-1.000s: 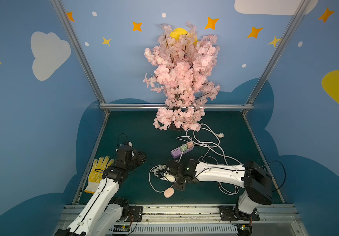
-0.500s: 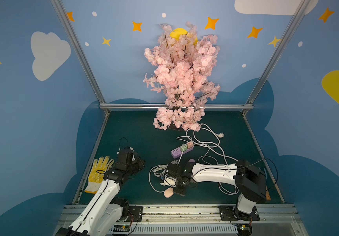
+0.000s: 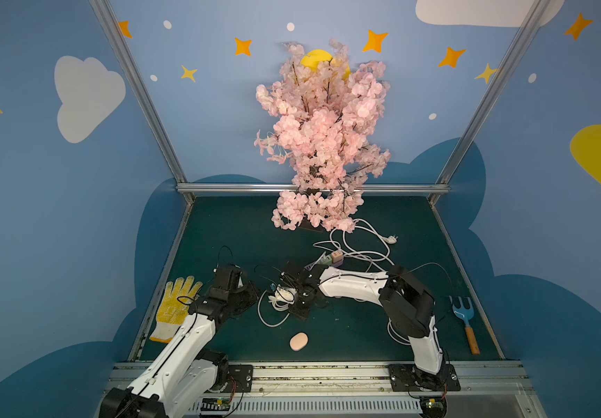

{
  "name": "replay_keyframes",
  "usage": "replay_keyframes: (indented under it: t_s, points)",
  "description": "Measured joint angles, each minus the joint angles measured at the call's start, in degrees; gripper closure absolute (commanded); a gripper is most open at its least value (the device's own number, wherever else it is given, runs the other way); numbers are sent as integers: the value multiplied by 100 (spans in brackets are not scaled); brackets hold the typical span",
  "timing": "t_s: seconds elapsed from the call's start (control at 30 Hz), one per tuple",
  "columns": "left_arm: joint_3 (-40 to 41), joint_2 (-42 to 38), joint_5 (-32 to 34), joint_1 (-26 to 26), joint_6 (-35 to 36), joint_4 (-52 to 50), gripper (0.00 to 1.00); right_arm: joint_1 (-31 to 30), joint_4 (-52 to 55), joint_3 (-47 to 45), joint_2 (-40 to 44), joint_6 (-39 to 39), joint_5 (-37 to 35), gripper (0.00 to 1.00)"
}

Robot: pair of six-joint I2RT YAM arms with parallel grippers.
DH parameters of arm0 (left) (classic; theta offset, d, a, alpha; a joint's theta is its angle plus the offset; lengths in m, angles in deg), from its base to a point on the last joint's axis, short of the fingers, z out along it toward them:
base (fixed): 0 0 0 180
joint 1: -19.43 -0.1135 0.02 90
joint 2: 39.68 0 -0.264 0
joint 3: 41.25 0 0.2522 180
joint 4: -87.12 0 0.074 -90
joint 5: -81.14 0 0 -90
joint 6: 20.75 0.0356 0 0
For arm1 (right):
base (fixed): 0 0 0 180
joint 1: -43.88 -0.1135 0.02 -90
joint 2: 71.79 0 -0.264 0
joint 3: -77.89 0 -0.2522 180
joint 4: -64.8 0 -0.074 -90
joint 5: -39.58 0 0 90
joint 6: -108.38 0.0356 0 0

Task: Charge the bluetooth headset
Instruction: Adjust the charging cable at the center of the board.

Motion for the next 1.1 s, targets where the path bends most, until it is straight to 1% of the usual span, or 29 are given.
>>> replay_keyframes:
  t_s: [0.13, 0.33, 0.43, 0.57, 0.6, 0.63, 0.7, 0.73, 0.83, 0.97, 1.0, 1.1]
  points:
    - [-63, 2, 98, 129, 0, -31, 82, 125, 9, 645, -442, -26, 94, 100]
    - [-284, 0, 96, 323, 9, -31, 82, 313, 26, 1436, -973, 28, 420, 100]
    - [-313, -33, 122, 323, 7, -42, 81, 380, 61, 1499, -997, 35, 726, 100]
    - [-413, -184, 221, 306, 4, -236, 75, 413, -2, 1272, -776, -111, 1014, 100]
    - [-470, -243, 238, 282, -2, -291, 73, 404, -22, 1130, -645, -199, 1036, 99]
    - [-529, -306, 247, 238, 2, -348, 68, 393, -37, 994, -505, -269, 1032, 96]
    - [-629, -474, 249, 111, -26, -494, 53, 374, -111, 793, -264, -365, 911, 86]
    - [-651, -581, 254, 26, -48, -560, 48, 372, -149, 743, -181, -422, 833, 83]
    - [-678, -870, 313, -319, -116, -737, 35, 299, -236, 728, -120, -623, 573, 76]
    - [-721, -1073, 363, -820, -144, -997, 26, 24, -240, 728, -146, -769, 308, 67]
    - [-726, -1110, 350, -951, -151, -1051, 23, -63, -238, 730, -164, -798, 260, 62]
    - [-726, -1180, 284, -1268, -188, -1174, 21, -251, -236, 796, -295, -807, 157, 56]
